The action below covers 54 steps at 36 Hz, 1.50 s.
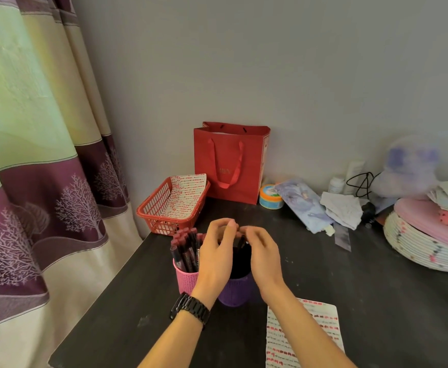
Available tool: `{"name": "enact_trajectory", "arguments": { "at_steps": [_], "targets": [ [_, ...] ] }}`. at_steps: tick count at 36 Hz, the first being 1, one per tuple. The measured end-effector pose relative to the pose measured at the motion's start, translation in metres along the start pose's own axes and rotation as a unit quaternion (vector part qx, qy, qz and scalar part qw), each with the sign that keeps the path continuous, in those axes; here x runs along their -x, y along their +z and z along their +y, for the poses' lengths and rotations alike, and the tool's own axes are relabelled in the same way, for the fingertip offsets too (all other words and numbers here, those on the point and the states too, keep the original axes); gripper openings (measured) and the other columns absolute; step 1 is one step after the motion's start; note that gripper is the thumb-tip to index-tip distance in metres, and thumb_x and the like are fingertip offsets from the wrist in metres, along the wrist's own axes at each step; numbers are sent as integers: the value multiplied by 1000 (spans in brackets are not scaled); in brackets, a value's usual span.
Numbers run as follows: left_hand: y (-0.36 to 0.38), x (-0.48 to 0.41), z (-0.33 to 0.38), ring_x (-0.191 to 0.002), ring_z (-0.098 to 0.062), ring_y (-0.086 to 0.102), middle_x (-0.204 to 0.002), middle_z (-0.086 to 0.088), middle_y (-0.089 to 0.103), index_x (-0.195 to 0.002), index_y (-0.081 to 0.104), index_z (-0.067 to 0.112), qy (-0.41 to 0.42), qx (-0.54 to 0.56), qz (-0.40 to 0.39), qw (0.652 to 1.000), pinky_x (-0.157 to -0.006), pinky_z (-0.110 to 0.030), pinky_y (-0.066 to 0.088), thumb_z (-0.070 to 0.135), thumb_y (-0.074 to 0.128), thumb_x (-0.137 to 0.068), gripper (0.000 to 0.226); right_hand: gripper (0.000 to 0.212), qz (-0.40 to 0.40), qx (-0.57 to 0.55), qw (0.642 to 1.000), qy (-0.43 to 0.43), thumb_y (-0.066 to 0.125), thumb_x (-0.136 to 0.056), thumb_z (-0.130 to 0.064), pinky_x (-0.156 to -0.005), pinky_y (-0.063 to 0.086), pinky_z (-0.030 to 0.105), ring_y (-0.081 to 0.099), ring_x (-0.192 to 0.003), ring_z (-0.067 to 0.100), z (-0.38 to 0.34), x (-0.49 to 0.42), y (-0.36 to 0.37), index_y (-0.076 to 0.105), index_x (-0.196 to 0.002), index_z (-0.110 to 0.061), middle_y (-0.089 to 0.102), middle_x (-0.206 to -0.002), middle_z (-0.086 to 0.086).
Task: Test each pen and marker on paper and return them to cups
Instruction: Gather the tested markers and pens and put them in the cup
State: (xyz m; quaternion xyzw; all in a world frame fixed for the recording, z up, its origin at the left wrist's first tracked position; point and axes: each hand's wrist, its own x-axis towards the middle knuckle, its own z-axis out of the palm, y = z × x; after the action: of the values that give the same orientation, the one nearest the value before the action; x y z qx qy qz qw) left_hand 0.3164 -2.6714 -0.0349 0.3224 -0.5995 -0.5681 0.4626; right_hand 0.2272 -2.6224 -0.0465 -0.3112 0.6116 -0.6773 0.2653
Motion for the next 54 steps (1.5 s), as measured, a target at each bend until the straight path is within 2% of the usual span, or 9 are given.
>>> {"name": "enact_trajectory", "arguments": {
  "at_steps": [7,11,17,21,26,30,34,39,54],
  "targets": [
    [-22,24,12,-112,5,61,-112,26,65,-110,60,46,133,-126,26,983,-91,-17,46,28,62,-98,21,22,-28,104,993,-38,51,-104,-16,-88,50,13,61,-113,1,7,12,-12,69,-106,-29,65,-117,-18],
    [-42,28,14,-118,2,54,-118,26,60,-117,57,44,205,-234,90,946,-92,-16,43,44,53,-92,25,34,-92,206,969,-106,56,-101,-24,-110,41,25,45,-131,-4,2,15,-10,58,-133,-33,53,-139,-20],
    [-70,17,-7,-149,-23,24,-161,-2,24,-147,38,26,173,-394,200,880,-120,-48,27,55,56,-90,67,54,-176,474,843,-184,52,-85,-71,-98,50,36,53,-122,8,-6,8,-1,63,-123,-34,42,-147,-17],
    [-82,29,-36,-147,-17,29,-161,15,11,-153,15,42,97,-244,156,952,-115,-47,38,74,62,-77,95,21,-102,430,879,-181,66,-92,-29,-73,47,23,58,-86,5,4,3,-5,51,-106,-32,40,-120,-13],
    [-91,39,-69,-136,-5,46,-156,17,35,-146,3,65,10,-206,56,977,-107,-30,42,60,82,-67,111,61,-92,287,939,-163,78,-81,-23,-98,37,10,49,-122,0,18,9,-11,47,-132,-32,47,-129,-16],
    [-97,35,-80,-133,3,45,-151,22,42,-146,5,61,-17,-239,24,971,-103,-18,39,38,86,-74,111,104,-61,104,989,-82,88,-63,-41,-111,38,26,41,-137,0,28,29,-20,30,-150,-40,39,-151,-19],
    [-97,30,-81,-138,-5,44,-156,15,40,-152,8,50,-34,-244,19,969,-110,-31,41,39,86,-76,110,132,-125,179,975,-41,93,-54,-53,-114,36,26,38,-135,-11,50,50,-22,4,-151,-57,31,-144,-40],
    [-91,24,-79,-141,-14,44,-159,11,37,-152,7,49,-33,-266,19,963,-111,-40,41,40,82,-80,105,115,-124,286,946,-83,84,-78,-42,-113,37,30,38,-140,1,51,52,-11,-8,-140,-74,33,-156,-19],
    [-83,-3,-91,-140,-8,43,-157,15,39,-157,10,44,-37,-221,18,974,-114,-38,41,36,87,-76,112,134,-53,261,964,-11,90,-69,-44,-112,38,33,42,-143,17,57,5,-8,-11,-158,-41,37,-160,-8]
  ]
}}
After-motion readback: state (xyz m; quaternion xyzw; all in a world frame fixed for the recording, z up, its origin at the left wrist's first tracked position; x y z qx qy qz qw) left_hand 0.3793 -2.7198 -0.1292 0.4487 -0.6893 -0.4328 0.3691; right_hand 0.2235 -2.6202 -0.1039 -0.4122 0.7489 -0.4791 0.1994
